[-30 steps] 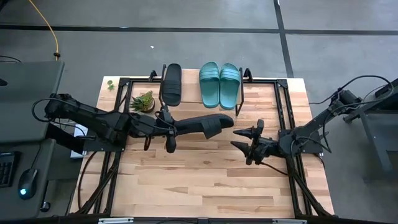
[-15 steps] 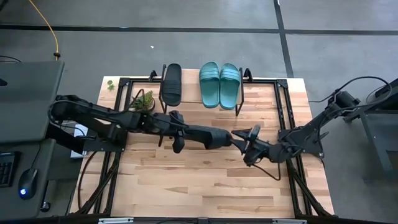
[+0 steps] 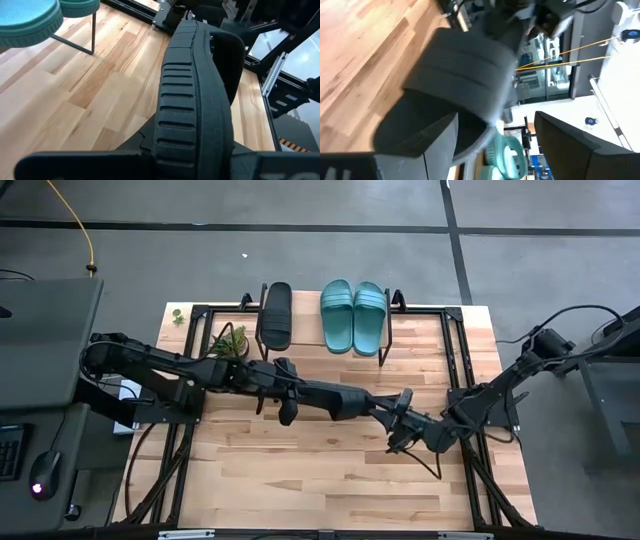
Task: Pick and place slides into the shelf
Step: Put the black slide on the shelf
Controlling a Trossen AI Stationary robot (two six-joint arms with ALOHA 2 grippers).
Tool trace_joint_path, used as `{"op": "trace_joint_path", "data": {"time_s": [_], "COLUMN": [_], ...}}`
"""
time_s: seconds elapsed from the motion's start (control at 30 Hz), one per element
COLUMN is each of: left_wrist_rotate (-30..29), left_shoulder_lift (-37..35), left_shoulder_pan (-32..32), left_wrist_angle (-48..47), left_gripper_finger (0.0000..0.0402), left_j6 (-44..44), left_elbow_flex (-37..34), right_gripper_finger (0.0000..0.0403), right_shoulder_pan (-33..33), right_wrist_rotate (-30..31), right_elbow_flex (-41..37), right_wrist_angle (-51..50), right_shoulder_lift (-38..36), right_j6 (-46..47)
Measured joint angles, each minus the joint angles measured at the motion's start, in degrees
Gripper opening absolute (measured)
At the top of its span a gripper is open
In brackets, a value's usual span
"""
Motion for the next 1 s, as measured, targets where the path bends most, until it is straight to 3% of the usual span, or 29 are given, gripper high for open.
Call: {"op": "trace_joint_path", "data": {"time_s": [0.3,0.53,0.73,1.0], "left_wrist_rotate": [0.3,1.0,1.0,1.0], "left_shoulder_lift": [0.0,0.0,0.0,0.0], "left_shoulder_pan": [0.0,0.0,0.0,0.1], "left_wrist_angle": [0.3,0.7,0.7,0.2], "left_gripper_finger": [0.007,0.0051,0.0065,0.0054], "left_j6": [0.0,0.4,0.4,0.4], "left_elbow_flex": [0.0,0.0,0.0,0.0], "right_gripper_finger": [0.0254,0.0254,0.0254,0.0253], "right_shoulder_pan": [-0.9,-2.4,-2.4,-4.6], "right_wrist_rotate": [0.1,1.5,1.4,0.1], "right_elbow_flex": [0.0,0.0,0.0,0.0], "right_wrist_angle": [0.8,7.9,14.1,15.1], "right_shoulder_lift": [5.7,8.3,10.3,12.3], "right_j6": [0.0,-3.6,-8.8,-6.9]}}
